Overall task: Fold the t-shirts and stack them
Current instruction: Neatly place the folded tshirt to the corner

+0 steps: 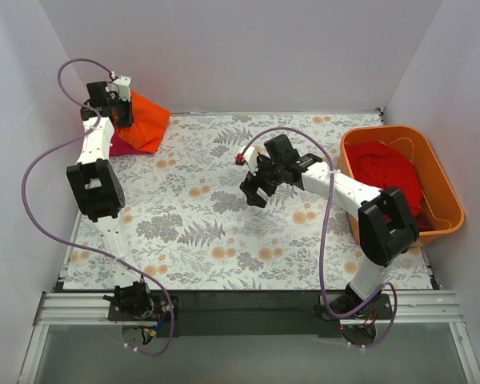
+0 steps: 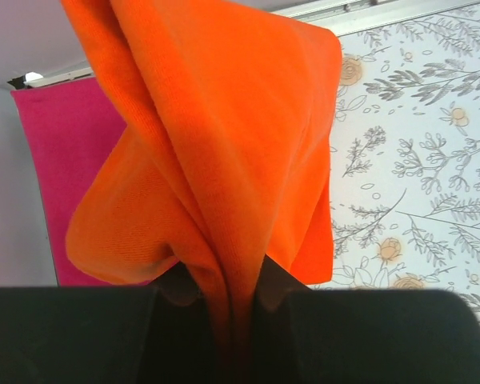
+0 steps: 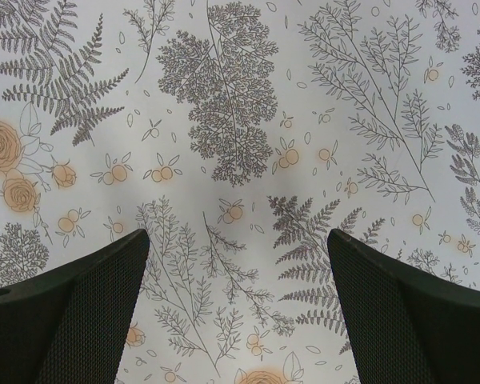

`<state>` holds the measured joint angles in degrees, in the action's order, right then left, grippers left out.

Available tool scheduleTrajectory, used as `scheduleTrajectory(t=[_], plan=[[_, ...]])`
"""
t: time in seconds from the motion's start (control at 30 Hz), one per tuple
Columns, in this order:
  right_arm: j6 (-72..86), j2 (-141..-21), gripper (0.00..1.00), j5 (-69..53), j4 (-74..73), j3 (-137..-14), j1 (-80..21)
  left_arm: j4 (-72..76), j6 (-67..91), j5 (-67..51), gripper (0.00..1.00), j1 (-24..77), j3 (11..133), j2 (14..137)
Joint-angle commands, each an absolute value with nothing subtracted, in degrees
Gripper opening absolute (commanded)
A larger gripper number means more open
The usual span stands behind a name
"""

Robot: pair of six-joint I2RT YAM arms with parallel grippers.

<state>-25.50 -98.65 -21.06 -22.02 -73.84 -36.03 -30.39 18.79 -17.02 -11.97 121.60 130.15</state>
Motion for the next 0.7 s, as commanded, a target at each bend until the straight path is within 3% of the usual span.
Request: scheduleTrajectory(t=[0.0, 0.67], plan=[[-25.5, -99.6, 0.98, -20.9, -22.8, -76.7, -36.2, -28.3, 17.4, -16.1, 0.00, -13.0, 124.5, 129.6], [-25.8, -104.3, 0.98, -20.8, -24.8, -81.9, -36.2, -23.1, 15.8, -9.8, 0.00, -15.1, 123.8, 133.6]])
